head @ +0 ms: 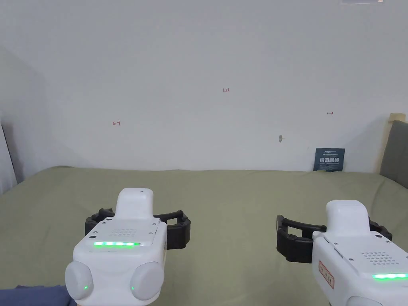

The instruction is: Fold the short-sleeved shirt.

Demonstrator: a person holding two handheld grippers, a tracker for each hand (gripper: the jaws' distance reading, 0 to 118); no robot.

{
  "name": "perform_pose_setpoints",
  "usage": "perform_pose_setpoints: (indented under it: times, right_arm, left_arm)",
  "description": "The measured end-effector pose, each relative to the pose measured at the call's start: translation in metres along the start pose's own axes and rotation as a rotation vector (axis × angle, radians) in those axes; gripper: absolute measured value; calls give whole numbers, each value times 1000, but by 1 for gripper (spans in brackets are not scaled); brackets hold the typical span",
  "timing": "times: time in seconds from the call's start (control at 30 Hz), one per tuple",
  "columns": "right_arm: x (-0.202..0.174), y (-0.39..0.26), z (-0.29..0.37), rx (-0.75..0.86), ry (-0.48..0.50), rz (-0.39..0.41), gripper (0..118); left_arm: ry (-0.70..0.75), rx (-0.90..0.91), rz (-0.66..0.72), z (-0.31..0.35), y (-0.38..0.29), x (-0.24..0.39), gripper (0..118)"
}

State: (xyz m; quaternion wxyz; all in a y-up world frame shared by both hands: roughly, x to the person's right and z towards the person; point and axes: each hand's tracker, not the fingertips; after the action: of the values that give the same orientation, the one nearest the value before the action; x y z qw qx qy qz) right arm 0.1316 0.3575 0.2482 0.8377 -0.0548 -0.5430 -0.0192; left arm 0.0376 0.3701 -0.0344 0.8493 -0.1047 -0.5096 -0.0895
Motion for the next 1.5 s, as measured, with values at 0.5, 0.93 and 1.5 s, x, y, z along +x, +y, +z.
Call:
perform_pose_setpoints:
  times: [0.5, 0.93, 1.5]
  right_arm:
    - [2, 1, 0, 1, -6, -2, 118]
    - [-1, 3, -1, 0, 5, 19, 118]
    - [-8, 5, -4, -21, 34, 34, 118]
  left_arm:
    - [8, -4, 19, -1, 2, -1, 118]
    - [7, -2, -4, 2, 0, 1, 118]
    - [0, -5, 4, 2, 0, 0, 118]
